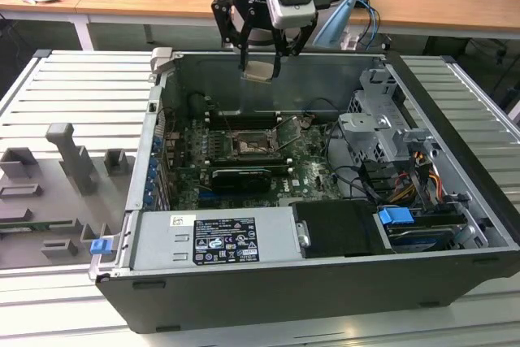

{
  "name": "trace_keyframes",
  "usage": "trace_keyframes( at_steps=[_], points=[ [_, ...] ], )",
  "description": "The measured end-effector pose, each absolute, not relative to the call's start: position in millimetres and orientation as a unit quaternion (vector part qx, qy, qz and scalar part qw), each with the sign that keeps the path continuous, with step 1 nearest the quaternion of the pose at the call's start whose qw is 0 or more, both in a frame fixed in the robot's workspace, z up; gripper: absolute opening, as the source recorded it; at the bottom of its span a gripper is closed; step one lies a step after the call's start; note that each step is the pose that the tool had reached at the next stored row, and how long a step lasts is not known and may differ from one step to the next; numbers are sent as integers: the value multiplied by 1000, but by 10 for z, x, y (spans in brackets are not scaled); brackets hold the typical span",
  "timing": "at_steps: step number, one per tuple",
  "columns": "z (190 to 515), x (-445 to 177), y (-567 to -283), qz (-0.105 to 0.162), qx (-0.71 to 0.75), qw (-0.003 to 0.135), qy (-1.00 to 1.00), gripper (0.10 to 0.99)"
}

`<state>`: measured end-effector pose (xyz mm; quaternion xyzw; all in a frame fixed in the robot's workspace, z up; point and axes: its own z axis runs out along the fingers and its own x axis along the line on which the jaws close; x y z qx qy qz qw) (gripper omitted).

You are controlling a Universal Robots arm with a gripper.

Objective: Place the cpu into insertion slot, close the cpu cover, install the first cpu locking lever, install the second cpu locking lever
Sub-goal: 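Place the cpu into insertion slot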

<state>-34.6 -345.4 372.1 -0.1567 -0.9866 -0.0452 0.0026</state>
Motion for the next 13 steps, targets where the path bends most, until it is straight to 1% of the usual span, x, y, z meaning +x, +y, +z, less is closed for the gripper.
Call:
trace_keyframes(
  at_steps=[13],
  points=[
    [3719, -346, -3455, -45, -198, 1, -979, 529]
  ],
)
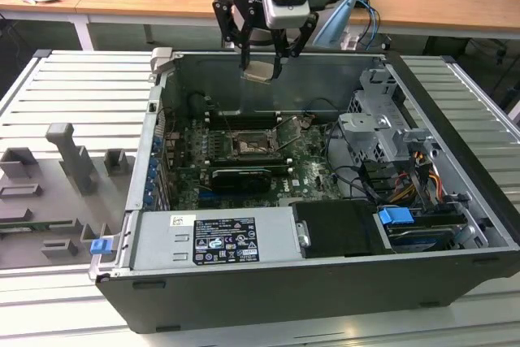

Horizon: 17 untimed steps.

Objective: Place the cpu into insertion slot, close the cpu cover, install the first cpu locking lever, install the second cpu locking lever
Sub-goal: 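Place the cpu into insertion slot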

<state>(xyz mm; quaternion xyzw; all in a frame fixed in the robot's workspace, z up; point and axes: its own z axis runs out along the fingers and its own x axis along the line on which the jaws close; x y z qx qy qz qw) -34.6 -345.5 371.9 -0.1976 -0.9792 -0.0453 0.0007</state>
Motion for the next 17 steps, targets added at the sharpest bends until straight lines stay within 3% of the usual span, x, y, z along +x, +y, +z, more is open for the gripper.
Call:
trace_keyframes(
  at_steps=[17],
  points=[
    [3716, -346, -3455, -45, -251, -2, -967, 529]
  ],
)
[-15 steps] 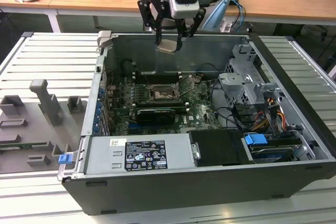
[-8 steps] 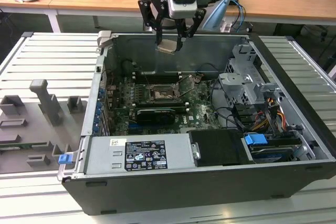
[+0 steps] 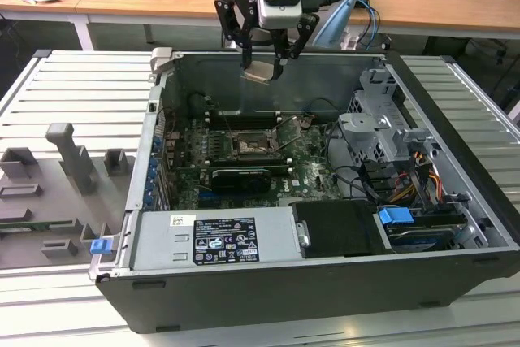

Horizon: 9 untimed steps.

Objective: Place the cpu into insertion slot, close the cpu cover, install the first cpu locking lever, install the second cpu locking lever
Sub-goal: 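Place the cpu into insertion slot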

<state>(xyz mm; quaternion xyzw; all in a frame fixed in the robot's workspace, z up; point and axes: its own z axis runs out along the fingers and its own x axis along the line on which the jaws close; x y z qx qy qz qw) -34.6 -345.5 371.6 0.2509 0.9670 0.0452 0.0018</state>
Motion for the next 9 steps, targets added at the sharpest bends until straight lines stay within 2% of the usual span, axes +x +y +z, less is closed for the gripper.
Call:
trace_keyframes(
  at_steps=[9],
  points=[
    [3707, -346, -3454, 45, 301, 4, 953, 529]
  ],
)
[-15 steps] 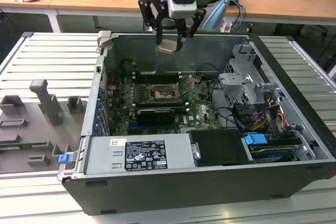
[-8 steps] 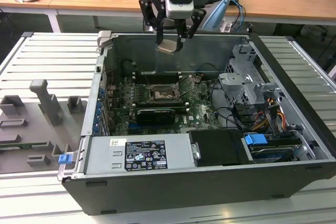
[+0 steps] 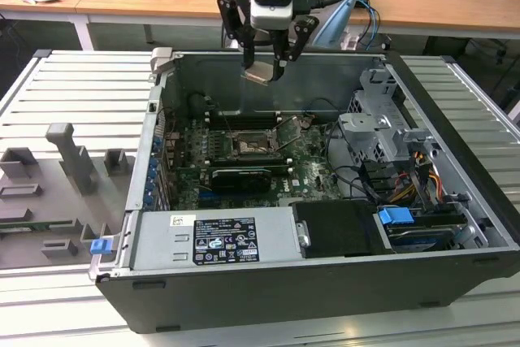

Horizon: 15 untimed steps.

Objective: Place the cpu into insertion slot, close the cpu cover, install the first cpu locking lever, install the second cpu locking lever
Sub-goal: 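Place the cpu into insertion slot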

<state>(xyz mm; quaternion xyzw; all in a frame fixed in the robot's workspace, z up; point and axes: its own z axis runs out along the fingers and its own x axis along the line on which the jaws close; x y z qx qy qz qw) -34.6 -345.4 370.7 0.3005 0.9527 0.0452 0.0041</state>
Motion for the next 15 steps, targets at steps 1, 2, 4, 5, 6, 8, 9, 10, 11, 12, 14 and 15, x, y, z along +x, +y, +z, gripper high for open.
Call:
trace_keyframes(
  at_steps=[1, 2, 4, 5, 6, 8, 9, 10, 11, 12, 14, 15],
  points=[
    [3704, -345, -3454, 45, 303, 4, 952, 529],
    [3701, -346, -3454, 45, 305, 4, 951, 529],
    [3689, -345, -3454, 45, 306, 4, 951, 529],
    [3685, -345, -3454, 45, 306, 4, 951, 529],
    [3680, -345, -3454, 45, 306, 4, 951, 529],
    [3670, -345, -3454, 45, 306, 4, 951, 529],
    [3666, -345, -3454, 45, 307, 4, 951, 529],
    [3666, -345, -3455, 45, 307, 4, 951, 529],
    [3665, -345, -3455, 45, 308, 4, 950, 529],
    [3663, -345, -3454, 45, 310, 4, 950, 529],
    [3662, -345, -3454, 45, 316, 5, 948, 529],
    [3662, -345, -3455, 45, 318, 5, 947, 529]
  ],
)
